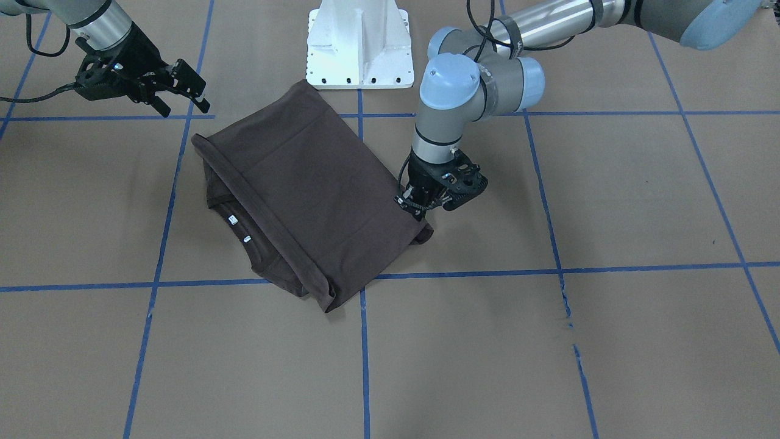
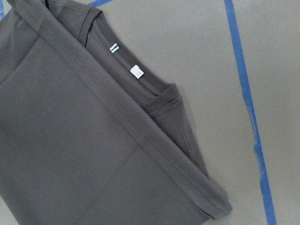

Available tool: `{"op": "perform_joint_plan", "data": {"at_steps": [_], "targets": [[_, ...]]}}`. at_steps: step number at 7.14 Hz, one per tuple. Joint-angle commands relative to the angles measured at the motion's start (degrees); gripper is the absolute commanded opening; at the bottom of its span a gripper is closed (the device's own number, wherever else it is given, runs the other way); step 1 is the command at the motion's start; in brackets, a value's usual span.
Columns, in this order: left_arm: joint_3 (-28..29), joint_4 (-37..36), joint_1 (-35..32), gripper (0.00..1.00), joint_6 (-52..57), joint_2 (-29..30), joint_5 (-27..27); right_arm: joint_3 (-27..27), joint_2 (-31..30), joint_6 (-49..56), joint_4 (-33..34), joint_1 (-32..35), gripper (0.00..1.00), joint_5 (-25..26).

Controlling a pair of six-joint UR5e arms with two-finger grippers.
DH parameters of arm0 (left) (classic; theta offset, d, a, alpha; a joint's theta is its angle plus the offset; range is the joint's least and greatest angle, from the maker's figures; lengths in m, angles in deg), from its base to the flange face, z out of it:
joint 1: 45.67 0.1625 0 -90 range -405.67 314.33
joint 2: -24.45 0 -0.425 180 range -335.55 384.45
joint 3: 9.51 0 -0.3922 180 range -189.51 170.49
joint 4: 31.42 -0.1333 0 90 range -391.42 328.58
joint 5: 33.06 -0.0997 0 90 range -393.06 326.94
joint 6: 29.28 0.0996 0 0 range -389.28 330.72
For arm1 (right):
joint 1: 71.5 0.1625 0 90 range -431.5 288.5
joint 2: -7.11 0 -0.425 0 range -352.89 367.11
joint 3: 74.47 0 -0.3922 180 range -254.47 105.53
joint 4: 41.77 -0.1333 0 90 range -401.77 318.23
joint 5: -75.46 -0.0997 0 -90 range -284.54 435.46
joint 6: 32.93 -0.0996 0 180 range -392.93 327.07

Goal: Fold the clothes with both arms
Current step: 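Drag the shirt's near corner away from the robot with the left gripper, rotating it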

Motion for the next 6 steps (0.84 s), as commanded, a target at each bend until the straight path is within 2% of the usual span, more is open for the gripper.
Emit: {"op": "perform_joint_plan", "data": {"at_steps": [1, 3, 5, 6], "targets": [[13.6, 7.6, -5.7, 0.0, 7.0, 6.0, -0.8, 0.0, 0.4, -0.1, 0.0, 0.1, 1.0, 0.3], [23.8, 17.6, -7.5, 0.0, 12.0, 12.1, -2.3, -0.5, 0.6, -0.1, 0.0, 0.3, 1.0, 0.4], [35.4, 29.8, -7.7, 0.0, 16.3, 15.8, -6.3, -0.5, 0.5, -0.2, 0.0, 0.3, 1.0, 0.5], [36.2, 30.6, -7.7, 0.0, 18.0, 16.3, -6.4, -0.5, 0.6, -0.2, 0.0, 0.2, 1.0, 0.6]]}}
